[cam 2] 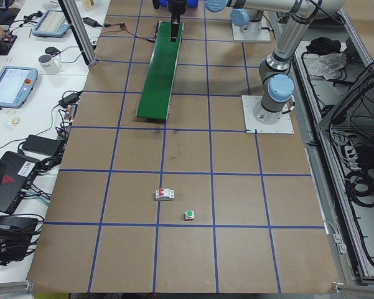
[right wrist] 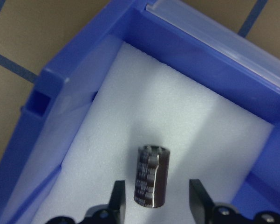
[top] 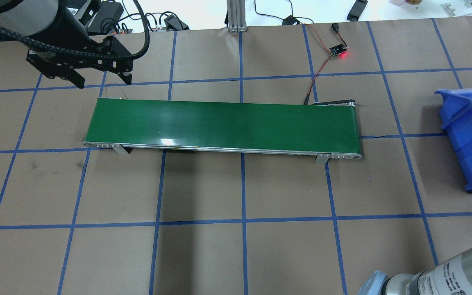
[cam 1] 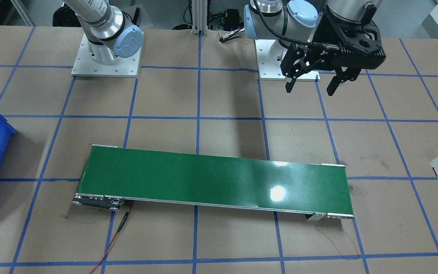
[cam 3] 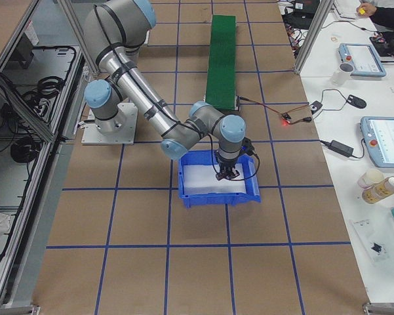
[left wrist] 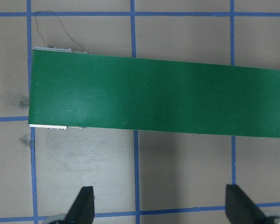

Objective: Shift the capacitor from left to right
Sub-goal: 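Open the right gripper to drop the capacitor into the blue bin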

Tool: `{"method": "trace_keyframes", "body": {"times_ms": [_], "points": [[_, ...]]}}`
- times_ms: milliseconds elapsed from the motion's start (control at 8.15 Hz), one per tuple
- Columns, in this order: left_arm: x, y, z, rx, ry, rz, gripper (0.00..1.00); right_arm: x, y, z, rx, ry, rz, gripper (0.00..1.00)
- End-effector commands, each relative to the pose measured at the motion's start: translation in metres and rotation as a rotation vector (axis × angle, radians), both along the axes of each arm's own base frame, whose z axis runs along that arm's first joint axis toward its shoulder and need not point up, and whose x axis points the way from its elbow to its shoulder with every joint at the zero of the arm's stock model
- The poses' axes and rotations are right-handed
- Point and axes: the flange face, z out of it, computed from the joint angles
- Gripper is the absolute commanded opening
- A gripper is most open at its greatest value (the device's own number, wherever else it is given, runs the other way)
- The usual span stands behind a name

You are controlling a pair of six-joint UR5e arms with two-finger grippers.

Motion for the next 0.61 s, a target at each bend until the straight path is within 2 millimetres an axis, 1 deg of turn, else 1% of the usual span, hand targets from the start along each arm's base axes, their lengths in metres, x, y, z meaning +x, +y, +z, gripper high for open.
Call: {"method": "trace_keyframes", "body": {"times_ms": [0, 123, 245, 368, 491], "points": [[0.0, 0.0, 0.0, 0.0, 0.0, 0.0, 1.0, 0.014, 0.013, 0.066, -0.059, 0.04, -0.003, 1.0], [0.0, 0.0, 0.0, 0.0, 0.0, 0.0, 1.0, 0.039, 0.022, 0.086, -0.06, -0.091, -0.026, 1.0], [0.0, 0.0, 0.0, -0.002, 0.0, 0.0, 1.0, 0.064, 0.035, 0.118, -0.04, -0.144, -0.137, 1.0], [0.0, 0.0, 0.0, 0.0, 0.0, 0.0, 1.0, 0.109, 0.034, 0.151, -0.023, -0.143, -0.17, 1.0], [0.0, 0.0, 0.0, 0.0, 0.0, 0.0, 1.0, 0.166, 0.028, 0.181, -0.02, -0.13, -0.196, 1.0]]}}
